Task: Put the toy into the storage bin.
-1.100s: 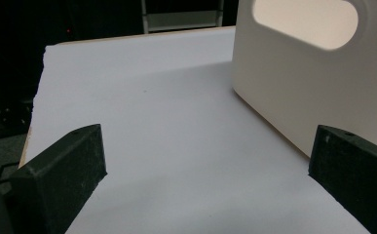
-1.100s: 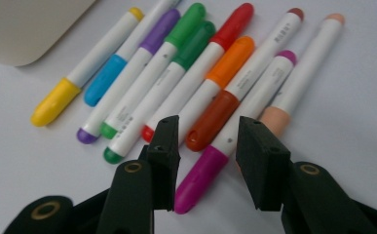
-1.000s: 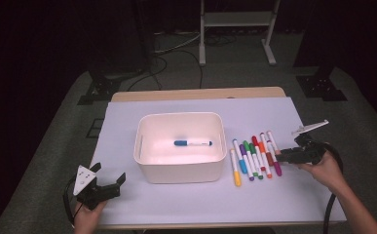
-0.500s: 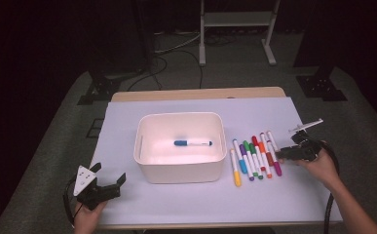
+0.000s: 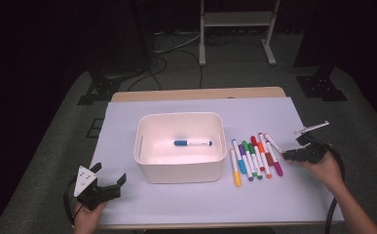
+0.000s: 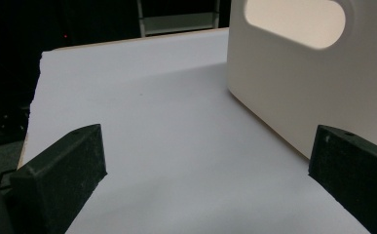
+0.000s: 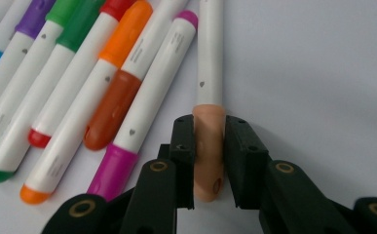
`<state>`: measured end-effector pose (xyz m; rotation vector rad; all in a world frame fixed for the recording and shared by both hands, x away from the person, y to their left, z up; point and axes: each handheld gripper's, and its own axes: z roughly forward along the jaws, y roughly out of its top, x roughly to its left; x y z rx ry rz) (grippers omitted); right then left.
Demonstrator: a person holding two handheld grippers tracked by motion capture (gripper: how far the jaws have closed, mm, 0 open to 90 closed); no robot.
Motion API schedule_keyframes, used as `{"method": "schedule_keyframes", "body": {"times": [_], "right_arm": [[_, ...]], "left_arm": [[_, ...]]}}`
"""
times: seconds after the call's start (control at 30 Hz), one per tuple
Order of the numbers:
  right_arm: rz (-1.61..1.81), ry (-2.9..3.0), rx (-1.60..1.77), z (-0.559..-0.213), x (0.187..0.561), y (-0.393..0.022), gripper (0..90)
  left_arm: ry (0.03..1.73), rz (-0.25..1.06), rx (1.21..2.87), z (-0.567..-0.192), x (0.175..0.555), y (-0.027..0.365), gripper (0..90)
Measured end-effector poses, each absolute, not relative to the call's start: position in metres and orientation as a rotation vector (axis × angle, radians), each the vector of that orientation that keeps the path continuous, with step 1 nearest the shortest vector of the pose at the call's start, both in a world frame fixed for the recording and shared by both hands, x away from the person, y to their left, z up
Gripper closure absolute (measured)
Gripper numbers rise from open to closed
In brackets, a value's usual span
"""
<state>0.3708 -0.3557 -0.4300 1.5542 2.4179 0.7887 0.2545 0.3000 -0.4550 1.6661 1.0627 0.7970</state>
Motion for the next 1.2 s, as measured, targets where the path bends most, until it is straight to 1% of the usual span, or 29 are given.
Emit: {"method": "schedule_keyframes", "body": {"times": [0.33, 0.4, 0.53, 0.7, 0.9, 1.13, 1.2], "right_arm": [[0.790, 2.437, 1.579, -0.430, 0.335, -0.369, 73.0], [0.792, 2.437, 1.576, -0.429, 0.332, -0.370, 69.5], [0.820, 2.436, 1.546, -0.426, 0.334, -0.365, 63.2], [0.821, 2.439, 1.507, -0.423, 0.349, -0.356, 61.7], [0.767, 2.448, 1.509, -0.429, 0.365, -0.348, 63.7], [0.732, 2.432, 1.508, -0.433, 0.368, -0.347, 70.4], [0.720, 2.428, 1.506, -0.433, 0.368, -0.347, 74.5]], "left_arm": [[1.059, 0.797, 1.677, -0.455, 0.255, 0.299, 0.0], [1.058, 0.800, 1.679, -0.455, 0.255, 0.299, 0.0], [1.053, 0.804, 1.686, -0.455, 0.255, 0.298, 0.0], [1.054, 0.800, 1.681, -0.455, 0.255, 0.299, 0.0], [1.051, 0.797, 1.682, -0.455, 0.255, 0.299, 0.0], [1.048, 0.796, 1.684, -0.455, 0.255, 0.299, 0.0], [1.048, 0.797, 1.684, -0.455, 0.255, 0.298, 0.0]]}}
